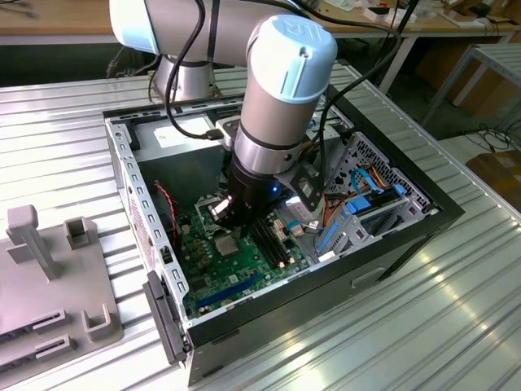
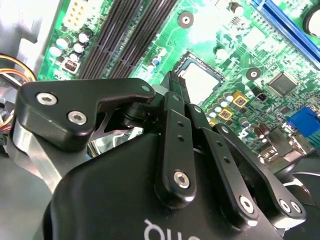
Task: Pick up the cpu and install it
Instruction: 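Close the cpu cover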
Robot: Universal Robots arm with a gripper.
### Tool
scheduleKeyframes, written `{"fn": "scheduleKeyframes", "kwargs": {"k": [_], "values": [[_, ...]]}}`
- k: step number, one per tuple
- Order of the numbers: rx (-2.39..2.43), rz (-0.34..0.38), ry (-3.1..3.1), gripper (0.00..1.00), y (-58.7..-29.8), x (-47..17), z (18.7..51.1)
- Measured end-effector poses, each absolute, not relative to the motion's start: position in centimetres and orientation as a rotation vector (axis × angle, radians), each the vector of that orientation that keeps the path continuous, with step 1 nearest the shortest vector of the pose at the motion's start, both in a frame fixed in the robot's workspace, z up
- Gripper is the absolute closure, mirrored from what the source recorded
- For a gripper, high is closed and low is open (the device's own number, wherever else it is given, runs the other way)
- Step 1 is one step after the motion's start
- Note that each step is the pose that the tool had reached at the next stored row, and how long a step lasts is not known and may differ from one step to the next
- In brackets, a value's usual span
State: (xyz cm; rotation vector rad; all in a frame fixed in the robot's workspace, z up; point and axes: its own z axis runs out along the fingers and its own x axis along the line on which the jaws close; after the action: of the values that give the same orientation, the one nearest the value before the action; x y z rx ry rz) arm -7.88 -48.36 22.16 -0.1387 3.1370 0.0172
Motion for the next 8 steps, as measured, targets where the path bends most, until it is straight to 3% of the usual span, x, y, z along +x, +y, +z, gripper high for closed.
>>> {"fn": "scheduleKeyframes", "kwargs": {"k": [8], "values": [[-0.177, 0.020, 3.135, 0.89, -48.18, -7.13, 22.14]]}}
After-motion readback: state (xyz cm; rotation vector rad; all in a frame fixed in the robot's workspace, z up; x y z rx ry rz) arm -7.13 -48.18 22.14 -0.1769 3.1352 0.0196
